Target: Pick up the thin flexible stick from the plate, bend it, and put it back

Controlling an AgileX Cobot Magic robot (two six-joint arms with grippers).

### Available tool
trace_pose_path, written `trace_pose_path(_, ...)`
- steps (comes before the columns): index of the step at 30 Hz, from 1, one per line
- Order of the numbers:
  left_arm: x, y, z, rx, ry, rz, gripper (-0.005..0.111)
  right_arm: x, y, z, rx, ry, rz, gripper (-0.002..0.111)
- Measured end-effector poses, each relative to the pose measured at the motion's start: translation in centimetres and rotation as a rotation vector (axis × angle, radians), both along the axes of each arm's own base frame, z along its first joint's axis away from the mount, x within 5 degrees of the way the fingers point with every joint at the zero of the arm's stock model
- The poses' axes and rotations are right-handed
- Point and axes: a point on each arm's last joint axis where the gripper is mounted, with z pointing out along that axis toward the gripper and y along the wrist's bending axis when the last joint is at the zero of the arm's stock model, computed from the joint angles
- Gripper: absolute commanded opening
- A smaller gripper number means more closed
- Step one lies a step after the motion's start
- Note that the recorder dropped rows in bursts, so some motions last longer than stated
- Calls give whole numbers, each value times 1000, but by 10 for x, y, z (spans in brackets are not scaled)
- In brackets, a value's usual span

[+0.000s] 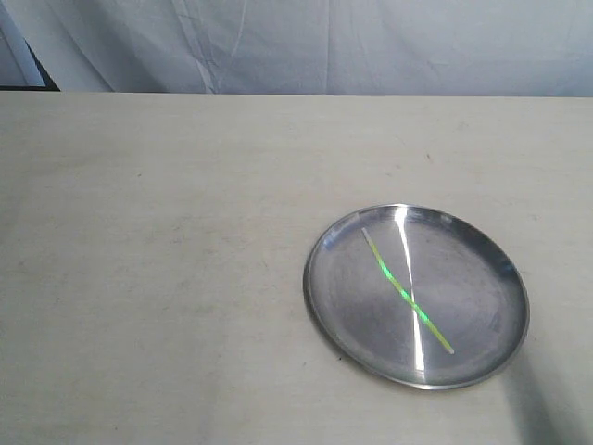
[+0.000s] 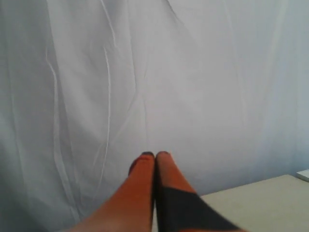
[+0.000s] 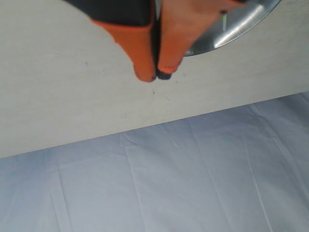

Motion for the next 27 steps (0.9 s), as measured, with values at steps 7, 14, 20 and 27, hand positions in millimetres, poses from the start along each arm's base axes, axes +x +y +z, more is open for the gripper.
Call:
trace_pose_path(7, -8, -1, -89, -241, 184, 0, 0, 0, 0, 0, 0, 0, 0, 0)
trace_pose_path(14, -8, 7, -87, -649, 245, -15, 0, 0, 0, 0, 2, 0, 0, 0)
trace_pose_path(20, -15, 1, -69, -513, 128, -75, 0, 0, 0, 0, 2, 0, 0, 0)
trace_pose_path(27, -28, -2, -38, -176, 3, -7, 0, 0, 0, 0, 2, 0, 0, 0)
